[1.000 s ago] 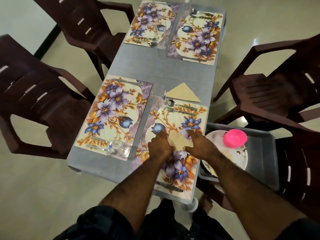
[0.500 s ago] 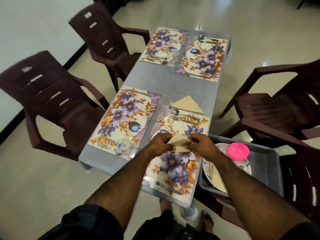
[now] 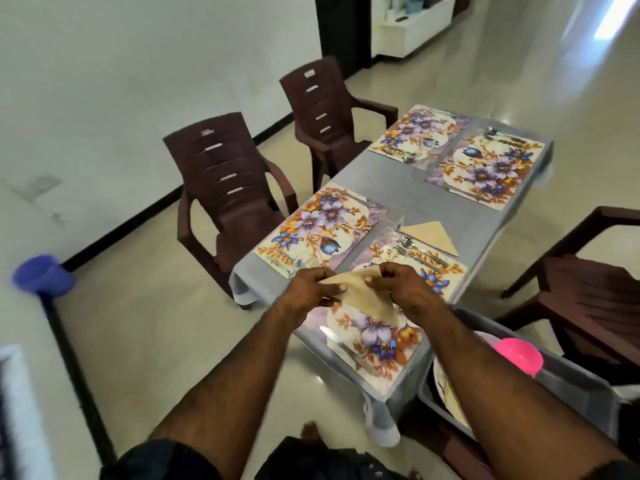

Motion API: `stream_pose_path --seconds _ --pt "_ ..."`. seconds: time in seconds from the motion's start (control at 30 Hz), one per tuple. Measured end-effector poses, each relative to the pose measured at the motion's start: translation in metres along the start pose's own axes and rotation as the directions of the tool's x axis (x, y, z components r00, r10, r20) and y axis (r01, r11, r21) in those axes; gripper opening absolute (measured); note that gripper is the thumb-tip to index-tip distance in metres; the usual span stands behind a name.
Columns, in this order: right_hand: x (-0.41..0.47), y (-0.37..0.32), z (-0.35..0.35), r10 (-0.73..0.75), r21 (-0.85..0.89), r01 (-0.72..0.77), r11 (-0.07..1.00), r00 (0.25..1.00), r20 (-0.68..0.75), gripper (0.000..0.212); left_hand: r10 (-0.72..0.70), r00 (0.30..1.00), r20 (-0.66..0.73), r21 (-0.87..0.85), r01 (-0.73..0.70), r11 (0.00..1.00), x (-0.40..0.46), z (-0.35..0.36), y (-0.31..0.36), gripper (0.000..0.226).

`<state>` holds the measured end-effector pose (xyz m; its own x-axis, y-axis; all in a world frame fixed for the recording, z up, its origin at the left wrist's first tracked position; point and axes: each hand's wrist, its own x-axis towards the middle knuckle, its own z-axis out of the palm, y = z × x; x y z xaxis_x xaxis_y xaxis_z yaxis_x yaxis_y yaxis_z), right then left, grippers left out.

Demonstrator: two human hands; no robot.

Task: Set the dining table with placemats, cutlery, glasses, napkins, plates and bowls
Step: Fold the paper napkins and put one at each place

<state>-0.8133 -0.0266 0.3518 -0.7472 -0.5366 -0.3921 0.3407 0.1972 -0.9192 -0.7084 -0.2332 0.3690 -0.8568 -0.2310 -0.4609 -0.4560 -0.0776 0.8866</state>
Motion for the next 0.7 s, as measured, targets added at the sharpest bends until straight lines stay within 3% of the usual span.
stream_pose_path --seconds 0.13,0.23,0.33,0.43,0.6,0.7 --pt "0.006 -0.02 0.044 -0.029 0.074 0.029 0.997 1.0 0.008 0.015 0.025 0.988 -0.154 -0.364 -0.081 0.928 -0.022 -0.036 -0.005 0.036" --pt "0.022 -0.033 0.089 -0.043 0.158 0.036 0.987 0.998 0.044 0.016 0.029 0.99 -0.135 -0.352 -0.075 0.933 -0.025 -0.068 -0.013 0.034" --pt "0.049 -0.04 0.147 -0.052 0.156 0.043 0.987 0.997 0.054 0.033 0.04 0.982 -0.187 -0.352 -0.105 0.93 -0.02 -0.109 -0.025 0.017" --pt "0.076 -0.043 0.204 -0.04 0.13 0.034 0.991 0.998 0.05 0.02 0.045 0.958 -0.283 -0.402 -0.162 0.901 -0.014 -0.169 -0.03 0.003" --pt "0.108 -0.056 0.284 -0.035 0.111 0.027 0.993 0.997 0.071 0.013 0.153 0.938 -0.31 -0.18 -0.216 0.96 -0.006 -0.278 -0.019 0.007" --pt "0.123 -0.074 0.311 -0.05 0.077 0.042 0.996 0.995 0.092 0.01 0.242 0.962 -0.124 0.094 -0.231 0.968 0.004 -0.325 0.0 0.01"
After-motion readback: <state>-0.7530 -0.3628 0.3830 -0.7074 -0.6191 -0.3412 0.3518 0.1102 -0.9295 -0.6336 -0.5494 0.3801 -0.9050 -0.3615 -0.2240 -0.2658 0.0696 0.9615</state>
